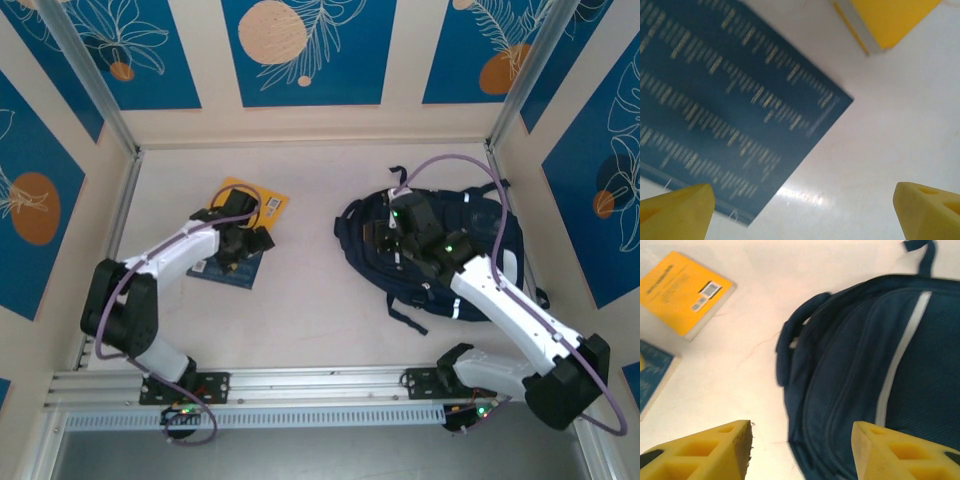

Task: Pack the student bag

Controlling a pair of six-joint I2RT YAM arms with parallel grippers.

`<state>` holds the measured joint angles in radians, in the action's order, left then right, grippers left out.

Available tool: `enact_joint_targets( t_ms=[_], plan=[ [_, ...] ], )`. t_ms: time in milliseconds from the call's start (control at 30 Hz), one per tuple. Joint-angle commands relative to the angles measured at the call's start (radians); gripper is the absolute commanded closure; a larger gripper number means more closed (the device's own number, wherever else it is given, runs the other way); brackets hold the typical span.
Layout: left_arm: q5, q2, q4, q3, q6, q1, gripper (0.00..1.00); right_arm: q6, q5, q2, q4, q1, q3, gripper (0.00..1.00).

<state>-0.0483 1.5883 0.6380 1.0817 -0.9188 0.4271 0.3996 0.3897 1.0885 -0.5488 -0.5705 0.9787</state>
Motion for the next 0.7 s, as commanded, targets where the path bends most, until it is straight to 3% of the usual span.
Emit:
enact_joint_targets(
  t_ms=[0,100,333,667],
  plan=[
    [-0.085,0.074,-0.058,0.054,0.018,0.008,0.08,0.034,-0.144,-0.044,0.045,-0.01,-0.059,0.47],
    [-0.077,0.152,-0.1,0.072,0.064,0.009,0.08,0.046,-0.194,-0.082,0.051,-0.009,-0.109,0.48],
    [0.145,0.254,-0.268,0.029,0.101,0.03,0.11,0.072,-0.288,-0.137,0.084,-0.005,-0.191,0.49],
    [0.329,0.278,-0.332,-0.065,0.085,0.217,0.14,0.151,-0.361,-0.139,0.143,0.058,-0.228,0.49]
  ],
)
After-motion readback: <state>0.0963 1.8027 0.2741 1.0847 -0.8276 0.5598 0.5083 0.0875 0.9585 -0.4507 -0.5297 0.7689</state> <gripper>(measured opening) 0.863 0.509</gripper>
